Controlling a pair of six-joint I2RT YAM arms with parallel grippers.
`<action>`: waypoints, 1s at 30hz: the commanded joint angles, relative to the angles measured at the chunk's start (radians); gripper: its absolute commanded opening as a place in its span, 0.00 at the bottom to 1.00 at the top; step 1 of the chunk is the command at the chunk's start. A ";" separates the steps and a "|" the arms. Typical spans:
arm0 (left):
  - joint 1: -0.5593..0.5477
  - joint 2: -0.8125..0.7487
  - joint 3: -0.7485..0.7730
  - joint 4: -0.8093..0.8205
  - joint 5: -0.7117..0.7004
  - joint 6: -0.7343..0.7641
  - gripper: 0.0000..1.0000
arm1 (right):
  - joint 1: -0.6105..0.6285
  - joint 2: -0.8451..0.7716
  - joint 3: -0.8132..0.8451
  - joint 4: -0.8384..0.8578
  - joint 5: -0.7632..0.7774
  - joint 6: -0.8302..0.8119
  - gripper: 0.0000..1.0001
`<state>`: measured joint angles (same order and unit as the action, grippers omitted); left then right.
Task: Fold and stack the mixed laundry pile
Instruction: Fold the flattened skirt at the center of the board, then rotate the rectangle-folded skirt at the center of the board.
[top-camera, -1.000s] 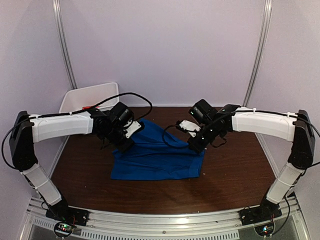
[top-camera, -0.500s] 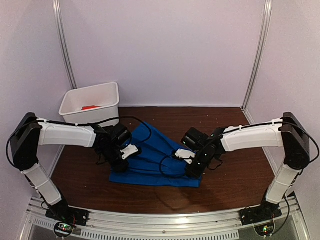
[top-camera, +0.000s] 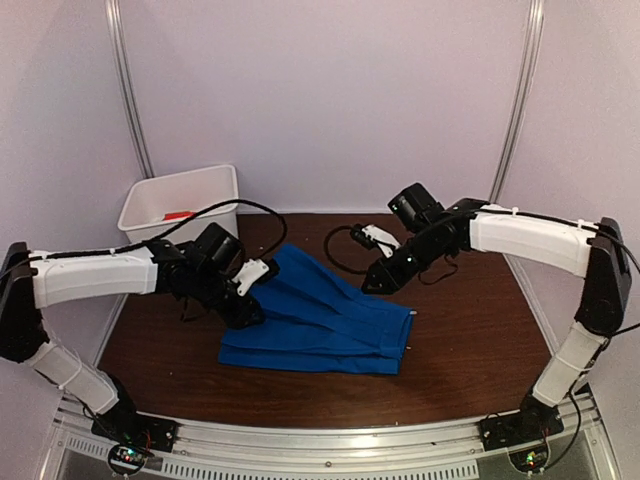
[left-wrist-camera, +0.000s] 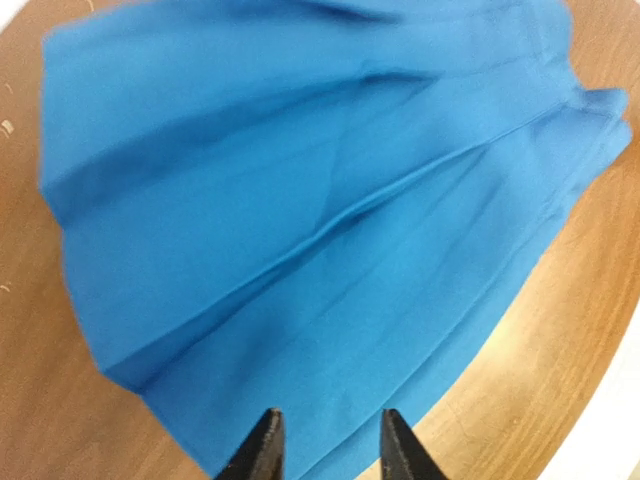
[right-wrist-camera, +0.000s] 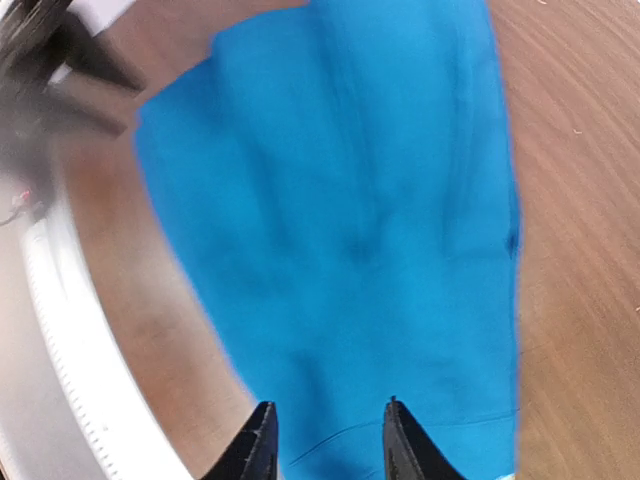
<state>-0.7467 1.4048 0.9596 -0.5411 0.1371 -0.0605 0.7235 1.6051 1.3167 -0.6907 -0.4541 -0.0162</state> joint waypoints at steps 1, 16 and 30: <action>0.001 0.160 0.016 0.025 0.015 -0.125 0.29 | -0.070 0.220 0.079 -0.068 0.053 -0.023 0.30; 0.032 0.684 0.341 0.027 -0.100 -0.102 0.19 | -0.024 0.124 -0.335 0.103 -0.174 0.179 0.33; 0.108 0.467 0.401 0.113 0.168 -0.119 0.33 | -0.032 0.067 -0.234 0.163 -0.228 0.226 0.42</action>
<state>-0.5797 2.0579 1.5074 -0.4679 0.1631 -0.1669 0.7284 1.6363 1.0817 -0.5415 -0.7395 0.1917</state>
